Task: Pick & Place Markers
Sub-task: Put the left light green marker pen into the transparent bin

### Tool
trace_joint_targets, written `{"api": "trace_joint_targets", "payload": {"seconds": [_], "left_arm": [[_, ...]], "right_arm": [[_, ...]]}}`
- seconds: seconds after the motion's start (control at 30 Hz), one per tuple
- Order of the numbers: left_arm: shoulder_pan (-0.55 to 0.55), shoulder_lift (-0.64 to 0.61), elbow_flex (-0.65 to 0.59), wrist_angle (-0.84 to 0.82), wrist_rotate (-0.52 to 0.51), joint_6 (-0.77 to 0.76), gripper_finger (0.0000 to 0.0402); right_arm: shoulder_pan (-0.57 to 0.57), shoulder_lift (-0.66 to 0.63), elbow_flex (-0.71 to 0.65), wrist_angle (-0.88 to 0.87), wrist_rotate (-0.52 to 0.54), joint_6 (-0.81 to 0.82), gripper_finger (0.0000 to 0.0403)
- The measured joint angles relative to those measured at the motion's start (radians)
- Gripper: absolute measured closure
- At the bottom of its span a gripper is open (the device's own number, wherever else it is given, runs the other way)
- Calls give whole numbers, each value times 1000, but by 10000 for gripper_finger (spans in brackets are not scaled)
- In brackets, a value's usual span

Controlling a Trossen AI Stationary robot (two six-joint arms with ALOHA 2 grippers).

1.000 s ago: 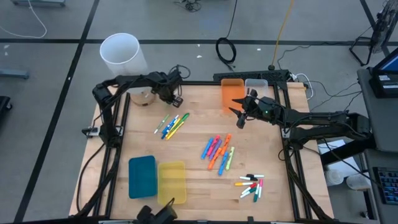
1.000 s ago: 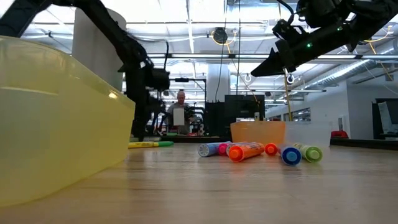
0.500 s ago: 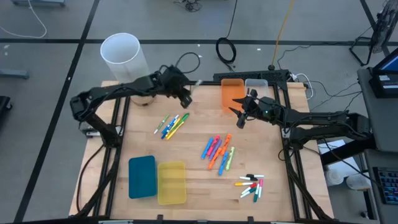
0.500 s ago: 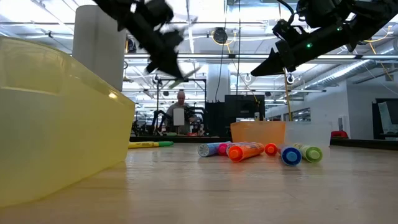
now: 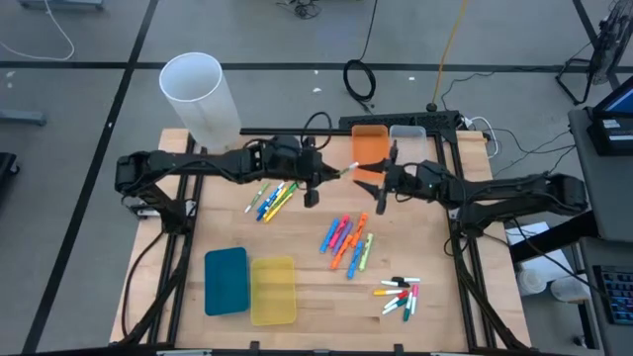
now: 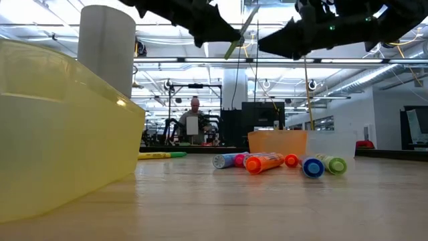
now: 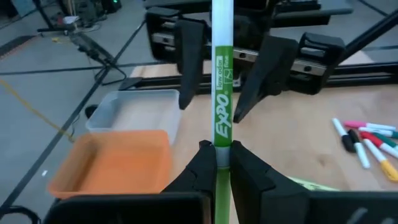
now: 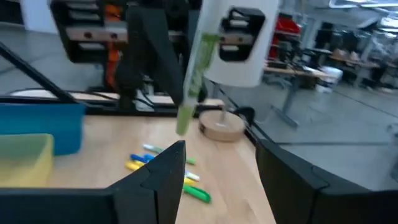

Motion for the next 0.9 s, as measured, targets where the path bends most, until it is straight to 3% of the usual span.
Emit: {"api": "trace_joint_targets", "payload": {"seconds": [0.57, 0.9], "left_arm": [[-47, 1, 0, -24, -15, 5, 373], [-47, 1, 0, -5, -14, -7, 382]], "right_arm": [[122, 118, 0, 370, -5, -14, 216], [120, 240, 56, 390, -3, -34, 216]]}}
